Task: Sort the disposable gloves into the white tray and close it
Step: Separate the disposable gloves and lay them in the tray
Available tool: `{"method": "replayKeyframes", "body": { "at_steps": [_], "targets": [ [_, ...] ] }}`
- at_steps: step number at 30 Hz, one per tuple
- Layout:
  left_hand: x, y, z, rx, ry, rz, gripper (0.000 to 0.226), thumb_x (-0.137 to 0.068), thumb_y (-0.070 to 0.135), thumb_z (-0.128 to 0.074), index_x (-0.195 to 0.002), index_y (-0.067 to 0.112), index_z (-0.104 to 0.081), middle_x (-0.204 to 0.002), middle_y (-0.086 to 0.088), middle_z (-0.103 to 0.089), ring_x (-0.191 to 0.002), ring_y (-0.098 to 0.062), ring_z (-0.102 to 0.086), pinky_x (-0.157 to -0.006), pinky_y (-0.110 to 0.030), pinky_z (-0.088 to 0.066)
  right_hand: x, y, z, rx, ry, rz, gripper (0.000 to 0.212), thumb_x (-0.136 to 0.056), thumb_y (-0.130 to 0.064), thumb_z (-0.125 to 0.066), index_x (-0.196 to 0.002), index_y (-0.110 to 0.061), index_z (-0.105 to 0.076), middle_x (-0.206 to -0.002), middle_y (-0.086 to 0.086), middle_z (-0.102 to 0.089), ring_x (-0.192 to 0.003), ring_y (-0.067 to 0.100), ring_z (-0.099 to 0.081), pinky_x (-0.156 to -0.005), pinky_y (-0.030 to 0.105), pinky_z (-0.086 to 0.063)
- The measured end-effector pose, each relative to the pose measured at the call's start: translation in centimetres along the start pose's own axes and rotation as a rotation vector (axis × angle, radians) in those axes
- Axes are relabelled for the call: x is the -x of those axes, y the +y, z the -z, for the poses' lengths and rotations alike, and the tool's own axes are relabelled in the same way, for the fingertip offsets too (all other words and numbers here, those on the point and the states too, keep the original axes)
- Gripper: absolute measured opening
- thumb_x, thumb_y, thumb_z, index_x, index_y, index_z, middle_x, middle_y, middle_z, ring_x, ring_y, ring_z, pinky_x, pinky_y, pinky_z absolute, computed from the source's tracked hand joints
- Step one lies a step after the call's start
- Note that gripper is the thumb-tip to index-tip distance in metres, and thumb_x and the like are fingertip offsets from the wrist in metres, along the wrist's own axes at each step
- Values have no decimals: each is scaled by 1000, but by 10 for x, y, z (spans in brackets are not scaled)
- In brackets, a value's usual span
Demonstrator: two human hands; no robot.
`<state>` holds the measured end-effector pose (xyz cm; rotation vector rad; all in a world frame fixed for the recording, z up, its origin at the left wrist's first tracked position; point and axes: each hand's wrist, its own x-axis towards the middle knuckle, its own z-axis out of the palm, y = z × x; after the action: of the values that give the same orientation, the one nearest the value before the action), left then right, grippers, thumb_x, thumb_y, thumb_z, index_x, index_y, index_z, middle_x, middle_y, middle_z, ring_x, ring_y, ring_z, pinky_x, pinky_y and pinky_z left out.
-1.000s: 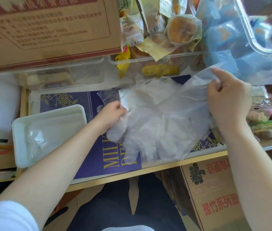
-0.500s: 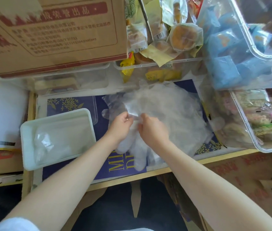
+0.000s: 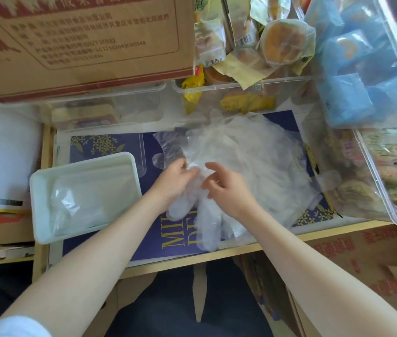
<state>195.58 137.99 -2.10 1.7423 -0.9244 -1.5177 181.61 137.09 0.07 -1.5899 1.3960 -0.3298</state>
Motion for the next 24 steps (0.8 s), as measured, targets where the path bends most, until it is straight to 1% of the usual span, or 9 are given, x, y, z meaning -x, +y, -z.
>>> {"method": "replayKeyframes", "body": {
  "at_steps": [3, 5, 8, 10, 12, 16, 19, 21, 24],
  "targets": [
    [-2, -4, 6, -138, -26, -51, 7, -93, 8, -53, -99, 8, -57, -96, -10, -69, -87, -21, -62, -83, -40, -47, -9, 24, 24, 107, 226, -7, 35, -90, -15, -54, -125, -12, -53, -115, 7, -59, -105, 20, -56, -87, 29, -43],
    [0, -3, 10, -167, -64, -131, 9, -93, 6, -52, -92, 14, -56, -92, -5, -68, -87, -16, -61, -85, -37, -45, -16, 38, 42, 51, 231, -74, 52, -90, -26, -59, -136, -14, -40, -138, 5, -42, -126, 19, -41, -100, 29, -35],
    [12, 6, 18, -199, -128, -237, 16, -93, 4, -52, -89, 18, -60, -91, 1, -68, -88, -4, -61, -85, -19, -43, -22, 48, 62, -164, 65, -164, 77, -86, -38, -64, -147, -21, -20, -141, -9, -36, -127, 6, -34, -99, 25, -32],
    [23, 14, 21, -244, -184, -292, 22, -93, 0, -51, -89, 17, -65, -88, 8, -69, -85, 4, -61, -79, -10, -42, -28, 53, 72, -299, -79, -190, 81, -80, -43, -68, -147, -23, -26, -135, -10, -44, -124, 6, -41, -98, 25, -34],
    [29, 19, 24, -250, -218, -317, 24, -92, -3, -52, -93, 16, -68, -87, 16, -70, -83, 6, -62, -76, -11, -46, -32, 56, 78, -370, -224, -200, 83, -70, -50, -75, -139, -19, -41, -133, -3, -53, -123, 12, -50, -103, 28, -39],
    [33, 24, 24, -174, -241, -293, 29, -89, -3, -54, -103, 20, -65, -93, 18, -71, -93, 2, -64, -85, -18, -49, -33, 49, 86, -436, -352, -118, 30, -77, -22, -73, -105, -17, -65, -102, -4, -69, -104, 17, -63, -83, 18, -49],
    [32, 24, 23, -74, -215, -241, 35, -90, -7, -52, -107, 22, -62, -96, 16, -71, -96, -2, -64, -84, -17, -49, -32, 44, 90, -479, -435, -64, 21, -75, -26, -75, -93, -18, -71, -96, -5, -72, -94, 11, -66, -83, 21, -49],
    [28, 23, 21, -17, -173, -202, 35, -89, -7, -51, -107, 22, -59, -95, 10, -71, -92, -2, -65, -79, -16, -49, -31, 41, 89, -419, -405, -66, 9, -84, -24, -65, -89, -18, -70, -87, -11, -71, -87, 1, -64, -78, 15, -45],
    [25, 26, 16, 55, -137, -149, 28, -91, -4, -48, -105, 18, -57, -98, 2, -66, -84, -1, -65, -77, -16, -50, -30, 38, 86, -369, -357, -78, 14, -91, -22, -56, -88, -19, -70, -81, -15, -70, -81, -1, -64, -73, 8, -45]
  ]
}}
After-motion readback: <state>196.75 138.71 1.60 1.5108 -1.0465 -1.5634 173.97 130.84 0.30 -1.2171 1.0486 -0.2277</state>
